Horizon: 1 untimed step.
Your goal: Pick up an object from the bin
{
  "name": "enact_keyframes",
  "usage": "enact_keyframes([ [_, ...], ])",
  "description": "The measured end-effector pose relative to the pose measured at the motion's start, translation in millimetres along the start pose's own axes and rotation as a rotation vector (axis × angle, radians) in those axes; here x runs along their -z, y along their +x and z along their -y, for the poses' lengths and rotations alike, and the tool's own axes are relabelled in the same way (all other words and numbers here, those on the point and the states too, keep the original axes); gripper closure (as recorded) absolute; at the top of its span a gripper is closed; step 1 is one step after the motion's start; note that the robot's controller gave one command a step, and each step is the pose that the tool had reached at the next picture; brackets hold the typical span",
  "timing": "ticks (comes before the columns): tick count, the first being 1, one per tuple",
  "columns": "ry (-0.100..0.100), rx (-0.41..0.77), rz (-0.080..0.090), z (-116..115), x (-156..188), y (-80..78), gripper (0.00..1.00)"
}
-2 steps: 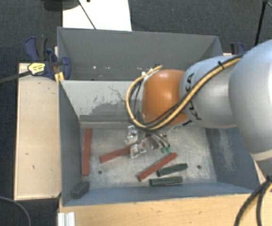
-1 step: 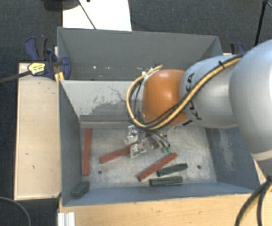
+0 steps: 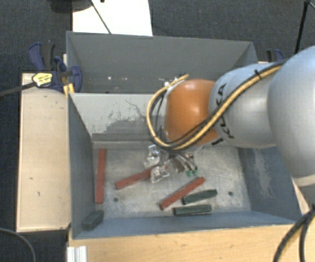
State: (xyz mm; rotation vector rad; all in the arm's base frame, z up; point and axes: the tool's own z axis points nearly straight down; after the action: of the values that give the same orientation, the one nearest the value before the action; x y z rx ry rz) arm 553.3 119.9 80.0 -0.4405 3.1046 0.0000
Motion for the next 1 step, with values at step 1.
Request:
enact_keyframes([
  [1,-0.001,-0.001,-0.004,-0.3,6.1,0.6,1.00],
])
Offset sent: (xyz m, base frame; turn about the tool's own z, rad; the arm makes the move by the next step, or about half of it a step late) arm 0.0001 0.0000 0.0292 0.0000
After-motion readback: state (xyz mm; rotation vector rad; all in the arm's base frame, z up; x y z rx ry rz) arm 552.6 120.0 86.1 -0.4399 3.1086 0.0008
